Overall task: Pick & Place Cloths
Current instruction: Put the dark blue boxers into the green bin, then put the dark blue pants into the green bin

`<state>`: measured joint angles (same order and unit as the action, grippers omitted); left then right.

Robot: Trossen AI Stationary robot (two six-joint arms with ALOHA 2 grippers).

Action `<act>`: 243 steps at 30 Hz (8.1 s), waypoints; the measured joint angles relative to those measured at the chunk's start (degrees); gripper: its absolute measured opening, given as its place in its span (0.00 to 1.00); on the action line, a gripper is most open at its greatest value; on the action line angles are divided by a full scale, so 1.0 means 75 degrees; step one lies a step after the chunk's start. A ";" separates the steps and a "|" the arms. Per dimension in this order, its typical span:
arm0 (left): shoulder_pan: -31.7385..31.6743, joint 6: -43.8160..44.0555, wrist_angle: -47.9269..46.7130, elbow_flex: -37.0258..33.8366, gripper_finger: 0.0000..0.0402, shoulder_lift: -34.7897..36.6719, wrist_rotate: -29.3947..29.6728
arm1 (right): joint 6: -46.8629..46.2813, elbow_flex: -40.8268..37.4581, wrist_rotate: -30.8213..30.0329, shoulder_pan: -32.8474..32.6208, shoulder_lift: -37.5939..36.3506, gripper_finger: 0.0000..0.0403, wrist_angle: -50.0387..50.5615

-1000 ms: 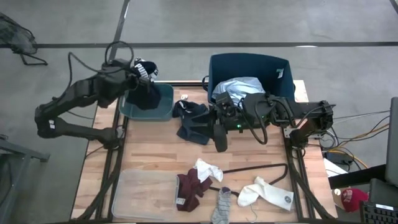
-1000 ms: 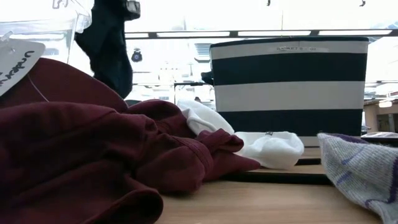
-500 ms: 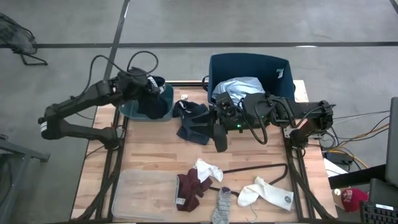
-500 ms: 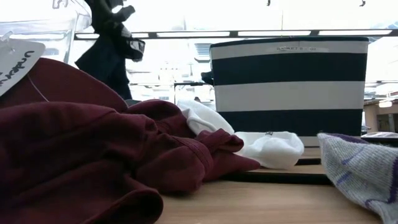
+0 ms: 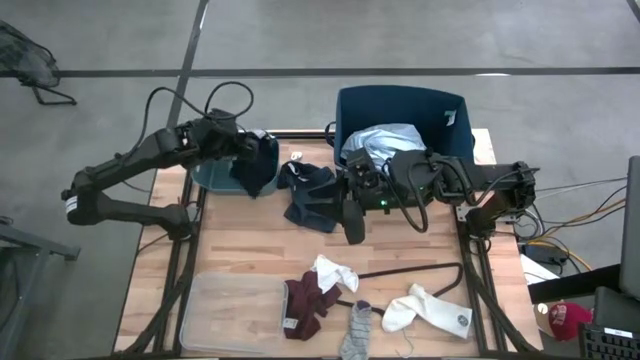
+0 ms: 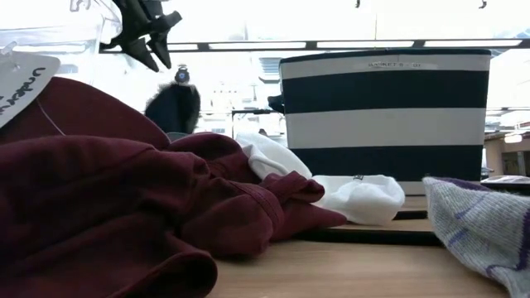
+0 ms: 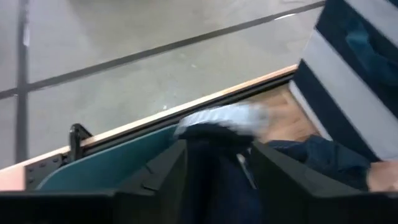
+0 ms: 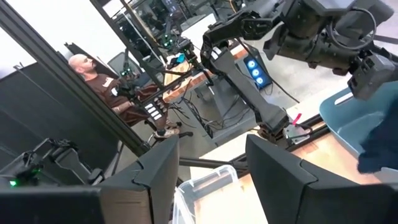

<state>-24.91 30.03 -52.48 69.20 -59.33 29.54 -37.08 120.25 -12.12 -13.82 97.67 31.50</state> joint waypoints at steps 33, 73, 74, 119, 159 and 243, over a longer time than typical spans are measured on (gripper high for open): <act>0.2458 0.0592 0.2490 0.0118 0.58 0.0340 -0.3592 | -0.0376 -0.1187 -0.0393 -0.0020 0.0006 0.33 0.1813; 0.3681 0.1179 0.4198 0.0112 0.58 -0.0268 -0.3733 | -0.1613 -0.5948 -0.0595 0.0108 0.0246 0.45 -0.0816; 0.3681 0.1181 0.4198 0.0112 0.58 -0.0265 -0.3734 | -0.1423 -0.5991 -0.0573 0.0106 0.0330 0.45 -0.0850; 0.3707 0.1290 0.4120 0.0112 0.58 -0.0198 -0.3856 | -0.2580 -0.4835 0.1474 0.1354 0.3373 0.11 -0.0355; 0.3736 0.0551 0.4166 0.0112 0.58 -0.0189 -0.3850 | -0.2644 -0.4801 0.0005 0.0776 -0.0393 0.02 -0.1129; 0.4332 0.0160 0.6919 0.0112 0.92 -0.0760 -0.5144 | -0.0353 -0.0229 0.0981 0.0589 -0.0388 0.02 -0.1218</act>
<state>7.58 31.23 -0.59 70.04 -65.04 -9.04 -39.72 118.53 -4.77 -9.41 94.76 22.37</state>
